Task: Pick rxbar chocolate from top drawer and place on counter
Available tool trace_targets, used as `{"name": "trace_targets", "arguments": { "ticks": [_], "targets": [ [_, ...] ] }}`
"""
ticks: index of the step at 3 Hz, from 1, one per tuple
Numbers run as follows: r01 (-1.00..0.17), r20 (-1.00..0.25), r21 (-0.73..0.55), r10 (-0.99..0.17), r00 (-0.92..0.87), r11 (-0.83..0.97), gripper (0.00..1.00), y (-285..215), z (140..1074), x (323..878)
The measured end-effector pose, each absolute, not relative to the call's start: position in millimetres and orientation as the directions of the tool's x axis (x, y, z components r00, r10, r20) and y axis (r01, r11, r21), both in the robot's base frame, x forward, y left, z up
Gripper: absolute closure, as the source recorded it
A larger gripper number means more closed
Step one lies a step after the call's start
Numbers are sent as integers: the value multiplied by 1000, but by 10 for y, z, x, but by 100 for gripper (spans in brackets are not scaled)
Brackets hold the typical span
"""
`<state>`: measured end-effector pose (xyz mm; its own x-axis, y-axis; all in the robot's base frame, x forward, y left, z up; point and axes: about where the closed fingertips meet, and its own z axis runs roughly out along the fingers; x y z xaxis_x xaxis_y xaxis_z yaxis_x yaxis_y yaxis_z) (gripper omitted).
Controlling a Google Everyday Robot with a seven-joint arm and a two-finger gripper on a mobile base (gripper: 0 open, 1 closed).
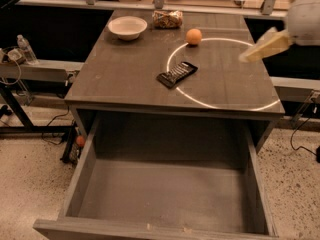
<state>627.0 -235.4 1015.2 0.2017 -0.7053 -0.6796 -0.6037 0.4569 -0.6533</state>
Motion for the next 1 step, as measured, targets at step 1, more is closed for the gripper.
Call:
{"name": "trace_targets", "arguments": {
  "ticks": [1],
  "targets": [
    [-590, -676, -662, -708, 205, 462, 0, -2408, 10237, 6277]
  ]
}}
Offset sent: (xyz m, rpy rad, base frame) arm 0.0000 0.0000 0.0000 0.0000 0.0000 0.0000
